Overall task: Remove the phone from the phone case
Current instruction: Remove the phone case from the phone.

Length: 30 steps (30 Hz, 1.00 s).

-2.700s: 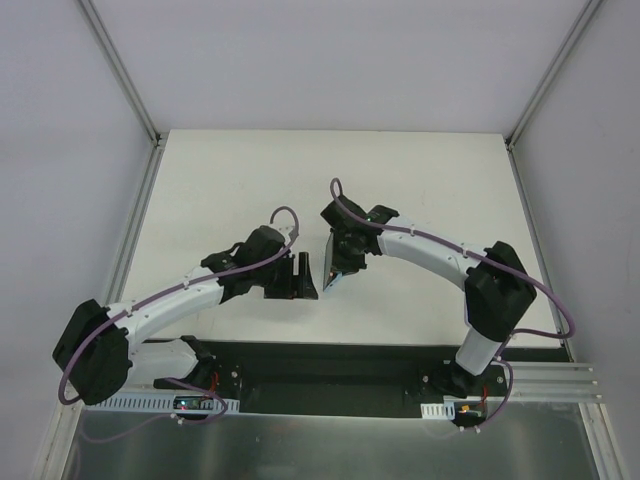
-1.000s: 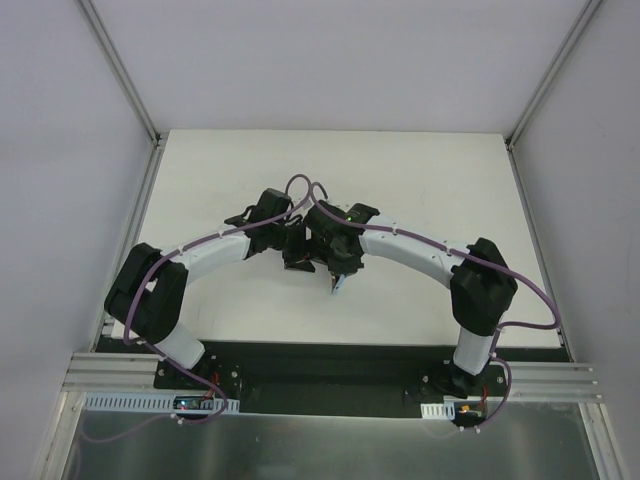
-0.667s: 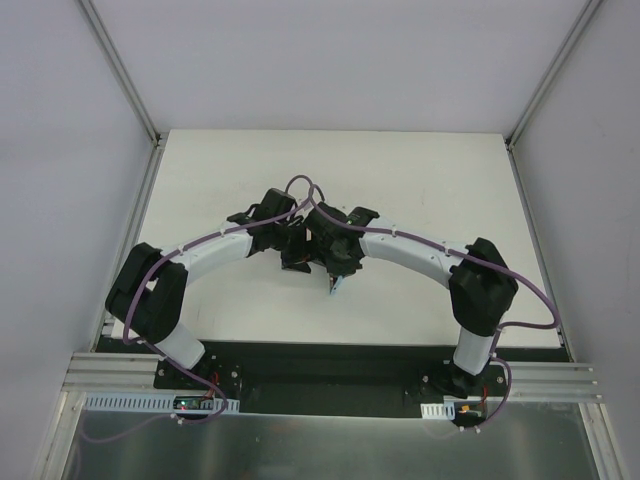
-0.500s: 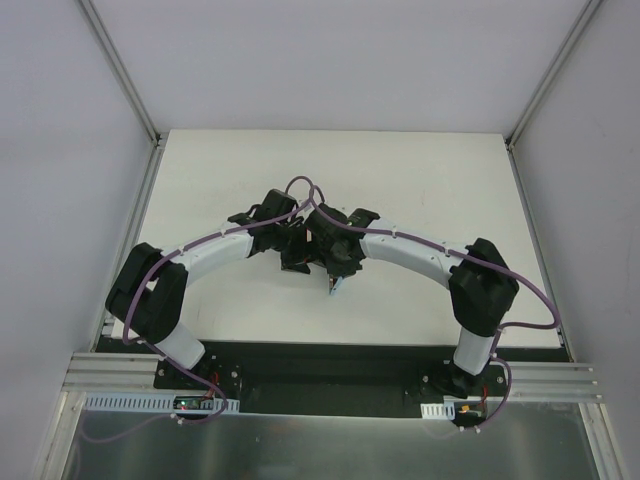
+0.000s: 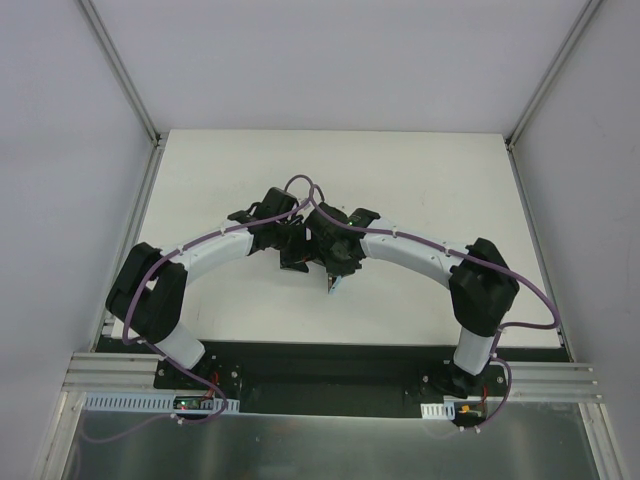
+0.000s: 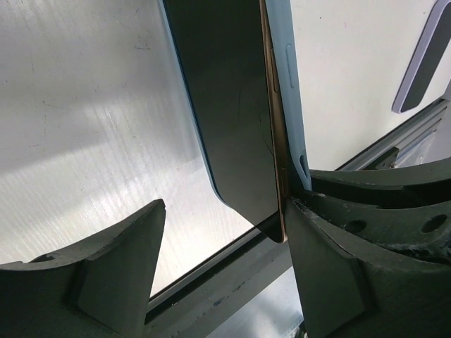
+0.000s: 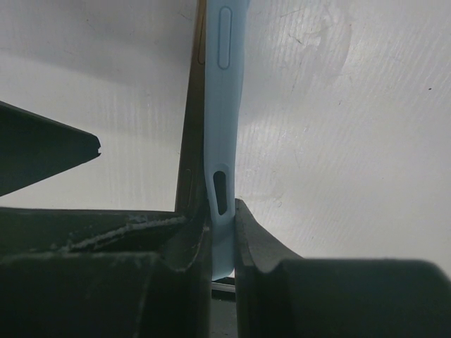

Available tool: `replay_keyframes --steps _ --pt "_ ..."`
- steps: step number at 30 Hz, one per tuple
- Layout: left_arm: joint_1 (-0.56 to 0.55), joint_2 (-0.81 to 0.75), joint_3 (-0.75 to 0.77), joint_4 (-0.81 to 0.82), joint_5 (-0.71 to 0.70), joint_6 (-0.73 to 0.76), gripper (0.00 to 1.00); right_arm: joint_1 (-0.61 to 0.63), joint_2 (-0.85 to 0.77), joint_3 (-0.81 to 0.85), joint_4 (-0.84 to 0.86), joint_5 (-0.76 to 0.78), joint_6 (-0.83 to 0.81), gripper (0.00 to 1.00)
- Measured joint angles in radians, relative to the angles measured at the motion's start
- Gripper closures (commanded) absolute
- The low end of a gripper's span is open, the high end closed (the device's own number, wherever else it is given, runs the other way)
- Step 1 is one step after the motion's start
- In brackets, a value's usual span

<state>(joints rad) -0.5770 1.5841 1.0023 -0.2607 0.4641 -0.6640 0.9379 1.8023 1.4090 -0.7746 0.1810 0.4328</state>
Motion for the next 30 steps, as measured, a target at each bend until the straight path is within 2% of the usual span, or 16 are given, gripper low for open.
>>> replay_keyframes --steps 16,26,30 --pt "0.0 0.0 0.008 -0.013 -0.005 -0.001 0.33 0.003 0.0 -0.003 0.01 0.005 0.0 0.99" --pt "0.0 0.0 -0.029 0.013 -0.037 -0.004 0.32 0.057 -0.098 -0.207 0.256 -0.014 -0.094 0.99" --pt "0.0 -0.002 -0.055 0.018 -0.045 -0.006 0.33 0.078 -0.101 -0.237 0.304 0.003 -0.136 0.99"
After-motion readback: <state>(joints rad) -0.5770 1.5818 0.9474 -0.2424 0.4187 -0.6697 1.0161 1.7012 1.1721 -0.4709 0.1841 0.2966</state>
